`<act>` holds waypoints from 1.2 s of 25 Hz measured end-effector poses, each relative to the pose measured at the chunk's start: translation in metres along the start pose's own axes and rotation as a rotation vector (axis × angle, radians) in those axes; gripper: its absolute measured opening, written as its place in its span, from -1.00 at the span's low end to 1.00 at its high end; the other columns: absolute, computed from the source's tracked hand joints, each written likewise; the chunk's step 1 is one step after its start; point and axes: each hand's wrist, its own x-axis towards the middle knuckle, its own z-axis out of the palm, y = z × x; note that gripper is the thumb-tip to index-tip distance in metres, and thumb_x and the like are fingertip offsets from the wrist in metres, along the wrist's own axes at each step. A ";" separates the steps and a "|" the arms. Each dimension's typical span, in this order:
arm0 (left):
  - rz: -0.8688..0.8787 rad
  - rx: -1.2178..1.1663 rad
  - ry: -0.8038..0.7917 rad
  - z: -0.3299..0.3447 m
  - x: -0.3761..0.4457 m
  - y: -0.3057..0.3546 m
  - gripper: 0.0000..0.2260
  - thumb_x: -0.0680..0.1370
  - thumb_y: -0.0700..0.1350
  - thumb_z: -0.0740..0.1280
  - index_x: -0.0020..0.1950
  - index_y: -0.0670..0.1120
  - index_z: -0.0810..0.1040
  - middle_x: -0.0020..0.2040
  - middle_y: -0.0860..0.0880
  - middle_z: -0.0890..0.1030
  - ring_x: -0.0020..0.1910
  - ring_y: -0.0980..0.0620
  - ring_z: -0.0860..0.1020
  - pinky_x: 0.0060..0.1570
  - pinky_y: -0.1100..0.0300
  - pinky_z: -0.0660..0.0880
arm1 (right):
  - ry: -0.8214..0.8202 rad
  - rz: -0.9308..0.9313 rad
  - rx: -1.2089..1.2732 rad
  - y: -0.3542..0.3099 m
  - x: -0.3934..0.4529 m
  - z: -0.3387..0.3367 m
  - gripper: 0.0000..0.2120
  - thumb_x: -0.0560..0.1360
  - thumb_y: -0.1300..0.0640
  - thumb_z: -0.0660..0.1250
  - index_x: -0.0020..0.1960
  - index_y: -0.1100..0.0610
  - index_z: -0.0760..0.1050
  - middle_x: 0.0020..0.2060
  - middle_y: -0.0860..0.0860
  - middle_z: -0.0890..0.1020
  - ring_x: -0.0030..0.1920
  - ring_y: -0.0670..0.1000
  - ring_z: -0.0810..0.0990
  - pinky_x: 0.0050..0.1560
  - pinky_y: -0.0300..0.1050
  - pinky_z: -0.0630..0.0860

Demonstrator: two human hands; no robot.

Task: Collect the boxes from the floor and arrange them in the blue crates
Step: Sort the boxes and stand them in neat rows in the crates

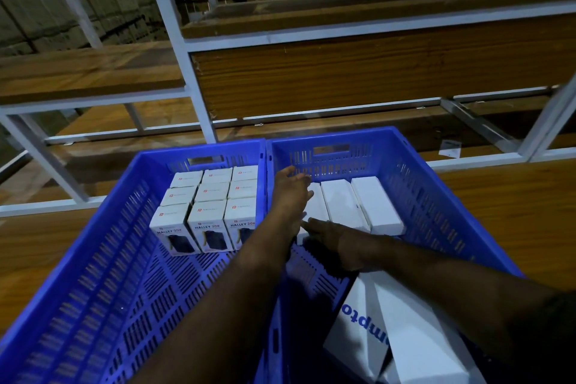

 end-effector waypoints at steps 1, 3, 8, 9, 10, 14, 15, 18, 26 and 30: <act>0.014 0.010 -0.007 0.000 0.001 0.000 -0.59 0.65 -0.19 0.27 0.49 -0.04 0.33 0.20 -0.01 0.50 0.09 0.00 0.54 0.37 -0.20 0.41 | 0.053 0.045 0.160 -0.002 -0.006 -0.007 -0.36 0.56 0.28 0.33 0.58 0.17 0.18 0.57 0.12 0.19 0.57 0.13 0.15 0.50 -0.15 0.09; 0.033 0.048 -0.043 0.000 0.002 -0.003 -0.64 0.65 -0.19 0.27 0.44 -0.07 0.39 0.19 -0.04 0.53 0.01 0.06 0.55 0.36 -0.17 0.43 | 0.136 0.118 0.287 0.001 -0.014 -0.022 -0.49 0.55 0.27 0.32 0.48 0.16 0.35 0.46 0.13 0.39 0.46 0.14 0.36 0.41 -0.08 0.32; 0.095 0.171 -0.137 -0.001 0.003 -0.010 -0.81 0.64 -0.17 0.29 0.23 -0.17 0.53 0.00 -0.08 0.59 -0.03 0.02 0.59 0.18 0.00 0.57 | -0.079 0.326 0.165 0.019 -0.057 -0.057 -0.62 0.58 -0.17 0.26 0.19 0.11 0.54 0.15 0.03 0.59 0.08 0.03 0.57 0.01 -0.12 0.48; 0.119 0.199 -0.148 0.000 0.003 -0.010 -0.86 0.64 -0.19 0.29 0.17 -0.19 0.54 0.00 -0.10 0.58 -0.04 0.01 0.58 0.12 0.04 0.58 | -0.139 0.351 0.191 0.021 -0.068 -0.059 -0.57 0.57 -0.24 0.24 0.11 0.12 0.55 0.09 0.04 0.60 -0.01 0.02 0.58 -0.06 -0.13 0.47; 0.131 0.229 -0.162 0.001 0.002 -0.011 -0.91 0.64 -0.19 0.28 0.09 -0.17 0.55 -0.02 -0.11 0.57 -0.04 0.00 0.57 0.09 0.05 0.58 | -0.211 0.378 0.205 0.018 -0.079 -0.061 -0.52 0.55 -0.31 0.21 0.02 0.13 0.53 0.03 0.07 0.62 -0.06 0.04 0.57 -0.09 -0.13 0.44; 0.103 0.281 -0.274 0.011 -0.011 -0.015 -0.88 0.66 -0.13 0.28 0.11 -0.15 0.56 0.02 -0.10 0.59 0.00 -0.01 0.59 0.00 0.12 0.59 | -0.407 0.363 0.196 0.006 -0.102 -0.060 -0.49 0.57 -0.34 0.11 -0.07 0.12 0.45 -0.13 0.06 0.51 -0.13 0.03 0.44 -0.12 -0.20 0.38; 0.107 0.303 -0.310 0.015 -0.015 -0.017 -0.85 0.66 -0.11 0.28 0.15 -0.15 0.56 0.04 -0.10 0.59 0.02 0.00 0.59 0.02 0.11 0.59 | -0.417 0.351 0.221 0.006 -0.103 -0.060 -0.51 0.57 -0.32 0.15 -0.06 0.13 0.44 -0.13 0.06 0.50 -0.13 0.02 0.42 -0.18 -0.25 0.36; 0.125 0.416 -0.411 0.024 -0.025 -0.022 -0.89 0.65 -0.08 0.30 0.08 -0.07 0.58 0.06 -0.05 0.63 0.05 0.01 0.63 0.13 0.04 0.59 | -0.465 0.354 0.251 0.011 -0.104 -0.054 -0.38 0.49 -0.35 0.27 0.12 0.23 0.50 -0.04 0.02 0.52 -0.06 0.01 0.45 -0.13 -0.22 0.38; 0.117 0.544 -0.422 0.019 -0.020 -0.026 -0.76 0.62 0.02 0.33 0.19 -0.10 0.57 0.14 -0.06 0.65 0.11 0.03 0.64 0.11 0.10 0.61 | -0.254 0.479 0.793 0.030 -0.100 -0.049 -0.57 0.33 -0.08 0.59 0.08 0.09 0.56 0.12 0.07 0.67 0.20 0.10 0.62 0.28 0.01 0.54; -0.009 0.564 -0.497 0.017 -0.015 -0.030 -0.59 0.55 0.19 0.38 0.11 -0.15 0.56 0.01 -0.07 0.65 -0.09 -0.04 0.62 -0.12 0.09 0.56 | 0.161 0.604 1.150 0.040 -0.098 -0.059 -0.59 0.36 -0.03 0.58 0.06 0.16 0.56 0.04 0.14 0.70 0.07 0.14 0.66 0.08 0.00 0.57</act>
